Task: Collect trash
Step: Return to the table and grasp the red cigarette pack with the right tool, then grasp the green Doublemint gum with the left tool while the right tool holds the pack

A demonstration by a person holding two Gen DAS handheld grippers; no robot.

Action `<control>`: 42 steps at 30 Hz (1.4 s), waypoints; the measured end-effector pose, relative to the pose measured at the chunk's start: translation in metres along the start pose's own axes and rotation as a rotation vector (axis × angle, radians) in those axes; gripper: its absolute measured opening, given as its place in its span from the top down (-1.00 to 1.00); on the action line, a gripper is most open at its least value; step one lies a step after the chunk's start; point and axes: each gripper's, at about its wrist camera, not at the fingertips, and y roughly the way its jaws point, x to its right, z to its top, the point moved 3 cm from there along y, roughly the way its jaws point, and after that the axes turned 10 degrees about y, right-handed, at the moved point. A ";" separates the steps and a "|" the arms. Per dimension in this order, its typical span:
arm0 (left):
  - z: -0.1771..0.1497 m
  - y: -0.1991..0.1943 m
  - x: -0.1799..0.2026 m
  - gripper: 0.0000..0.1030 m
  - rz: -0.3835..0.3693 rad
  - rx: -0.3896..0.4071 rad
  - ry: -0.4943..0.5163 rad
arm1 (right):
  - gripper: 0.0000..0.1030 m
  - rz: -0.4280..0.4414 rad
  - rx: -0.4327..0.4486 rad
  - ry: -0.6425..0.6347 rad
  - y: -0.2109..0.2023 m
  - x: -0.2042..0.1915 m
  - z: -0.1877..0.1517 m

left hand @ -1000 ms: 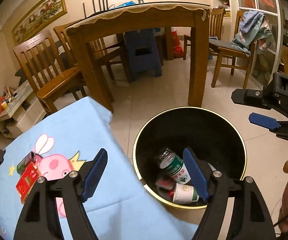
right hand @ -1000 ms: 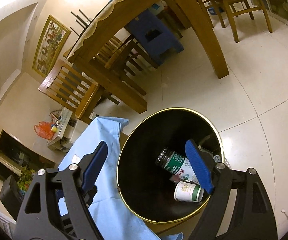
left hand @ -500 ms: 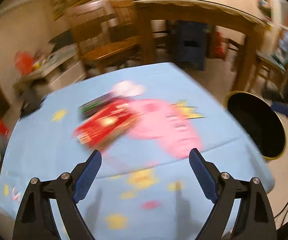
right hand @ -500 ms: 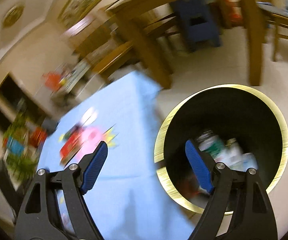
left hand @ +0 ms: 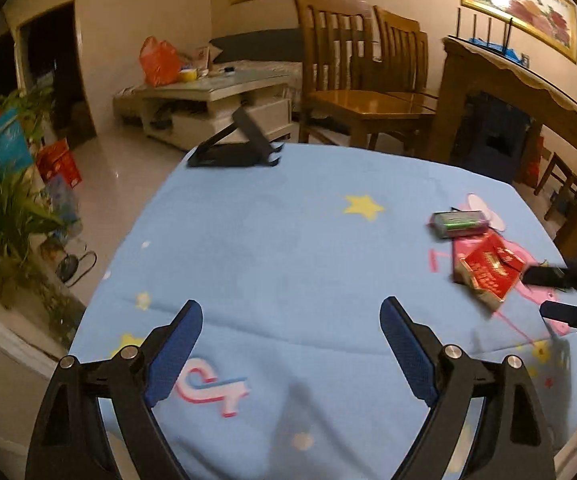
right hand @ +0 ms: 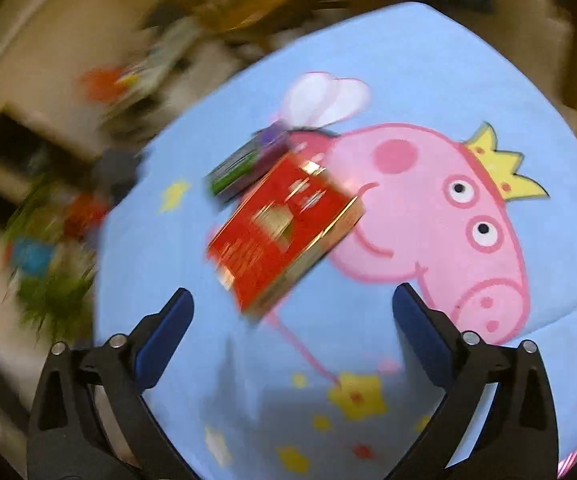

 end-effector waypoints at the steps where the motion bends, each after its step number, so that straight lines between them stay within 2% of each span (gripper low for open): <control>1: -0.002 0.003 -0.004 -0.69 0.000 -0.004 -0.002 | -0.91 -0.044 0.028 0.053 0.004 -0.003 0.003; 3: -0.005 0.006 -0.010 -0.69 -0.004 -0.013 -0.006 | -0.91 -0.115 0.079 0.107 0.008 -0.012 0.007; 6: -0.007 0.013 -0.020 -0.69 -0.012 -0.020 -0.019 | -0.91 -0.223 0.137 0.097 0.017 -0.028 0.006; 9: -0.005 0.020 -0.026 -0.69 -0.023 -0.022 -0.029 | -0.89 -0.294 0.193 0.085 0.022 -0.040 0.001; 10: -0.005 0.022 -0.026 -0.69 -0.027 -0.020 -0.031 | -0.83 -0.279 0.195 0.070 0.023 -0.044 0.000; 11: -0.004 0.024 -0.026 -0.69 -0.031 -0.020 -0.031 | -0.68 -0.278 0.198 0.057 0.024 -0.050 -0.005; 13: -0.002 0.027 -0.025 -0.69 -0.036 -0.017 -0.025 | -0.69 -0.292 0.243 0.053 0.018 -0.058 -0.010; 14: 0.000 0.028 -0.025 -0.69 -0.040 -0.016 -0.023 | -0.76 -0.297 0.242 0.055 0.020 -0.061 -0.012; 16: 0.003 0.031 -0.024 -0.69 -0.048 -0.015 -0.023 | -0.78 -0.320 0.182 0.045 0.036 -0.067 -0.015; 19: 0.010 0.033 -0.023 -0.69 -0.056 -0.007 -0.026 | -0.87 -0.341 0.188 0.042 0.044 -0.075 -0.015; 22: 0.020 0.035 -0.023 -0.69 -0.056 0.006 -0.013 | -0.79 -0.404 0.197 -0.003 0.057 -0.080 -0.008; 23: 0.025 0.036 -0.022 -0.69 -0.057 0.009 -0.008 | -0.71 -0.450 0.190 -0.038 0.063 -0.082 -0.007; 24: 0.031 0.037 -0.022 -0.69 -0.055 0.017 0.002 | -0.64 -0.458 0.187 -0.059 0.064 -0.080 -0.006; 26: 0.044 0.039 -0.018 -0.69 -0.049 0.041 0.032 | -0.38 -0.439 0.190 -0.105 0.057 -0.080 -0.006; 29: 0.072 0.049 0.002 -0.69 -0.076 0.071 0.123 | -0.28 -0.371 0.141 -0.188 0.043 -0.069 -0.012; 31: 0.085 0.057 0.023 -0.69 -0.105 0.090 0.199 | -0.26 -0.310 0.112 -0.237 0.025 -0.049 -0.017; 32: 0.090 0.060 0.033 -0.69 -0.122 0.094 0.239 | -0.26 -0.307 0.112 -0.248 0.017 -0.038 -0.019; 33: 0.095 0.066 0.049 -0.69 -0.137 0.096 0.297 | -0.26 -0.295 0.116 -0.248 0.003 -0.021 -0.019; 34: 0.099 0.072 0.065 -0.69 -0.156 0.096 0.359 | -0.26 -0.241 0.109 -0.233 -0.009 -0.005 -0.017; 37: 0.106 0.084 0.103 -0.69 -0.197 0.111 0.491 | -0.26 -0.206 0.114 -0.202 -0.036 0.039 -0.010; 39: 0.110 0.092 0.126 -0.69 -0.256 0.116 0.565 | -0.26 -0.187 0.124 -0.188 -0.054 0.067 -0.008; 42: 0.119 0.106 0.147 -0.69 -0.358 0.095 0.618 | -0.26 -0.156 0.137 -0.172 -0.072 0.096 -0.006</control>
